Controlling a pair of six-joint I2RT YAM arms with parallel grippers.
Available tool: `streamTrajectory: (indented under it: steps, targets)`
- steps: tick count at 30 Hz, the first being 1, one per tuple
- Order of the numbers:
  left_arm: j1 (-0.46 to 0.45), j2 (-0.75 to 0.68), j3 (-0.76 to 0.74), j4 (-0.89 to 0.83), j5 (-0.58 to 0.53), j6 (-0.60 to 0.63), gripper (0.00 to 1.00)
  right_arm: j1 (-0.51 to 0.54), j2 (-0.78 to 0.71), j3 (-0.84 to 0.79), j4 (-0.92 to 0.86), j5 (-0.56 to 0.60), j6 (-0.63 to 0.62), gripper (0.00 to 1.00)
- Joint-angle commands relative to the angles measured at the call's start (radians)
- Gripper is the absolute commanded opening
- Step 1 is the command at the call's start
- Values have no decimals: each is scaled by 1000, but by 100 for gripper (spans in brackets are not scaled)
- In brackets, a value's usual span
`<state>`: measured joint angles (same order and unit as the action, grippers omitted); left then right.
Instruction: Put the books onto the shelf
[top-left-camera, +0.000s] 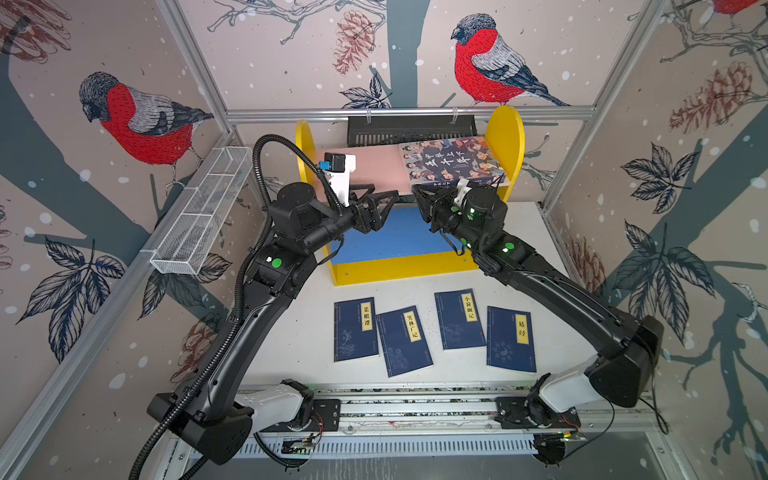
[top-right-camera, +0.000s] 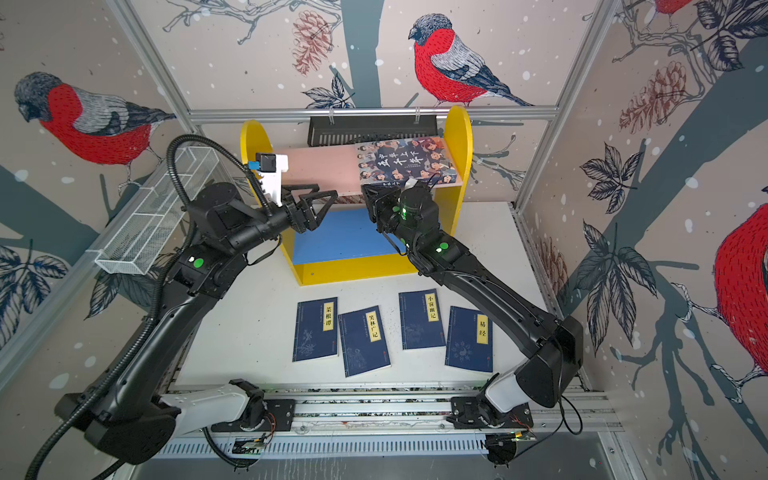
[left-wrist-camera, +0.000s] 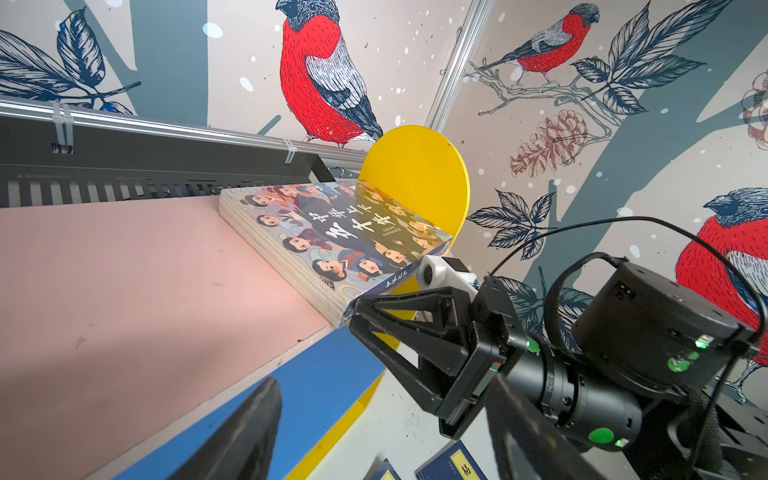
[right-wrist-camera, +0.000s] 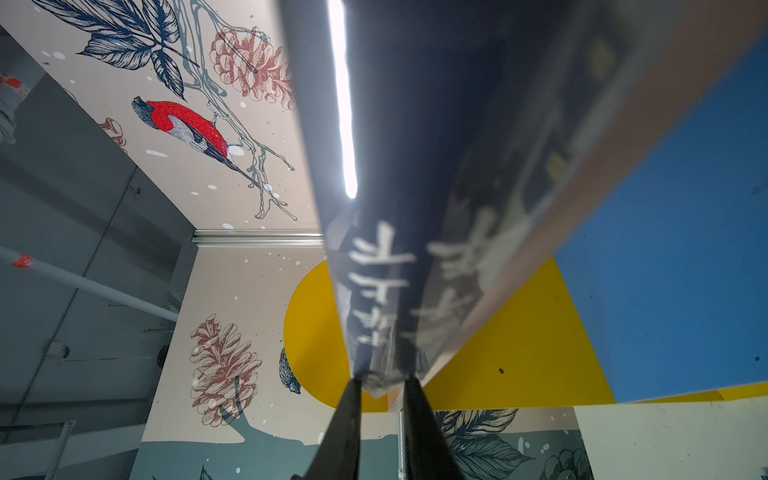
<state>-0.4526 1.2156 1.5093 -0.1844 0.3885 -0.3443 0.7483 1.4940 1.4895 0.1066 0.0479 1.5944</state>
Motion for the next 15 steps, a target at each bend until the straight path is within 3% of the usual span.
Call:
streamTrajectory:
  steps: [1,15]
  targets:
    - [2,-6,-1,17,2,-8,78,3,2,14,29,-13,-7,21]
    - [3,-9,-22,33,9,-19,78,-29,-21,-24,35,-10,3,23]
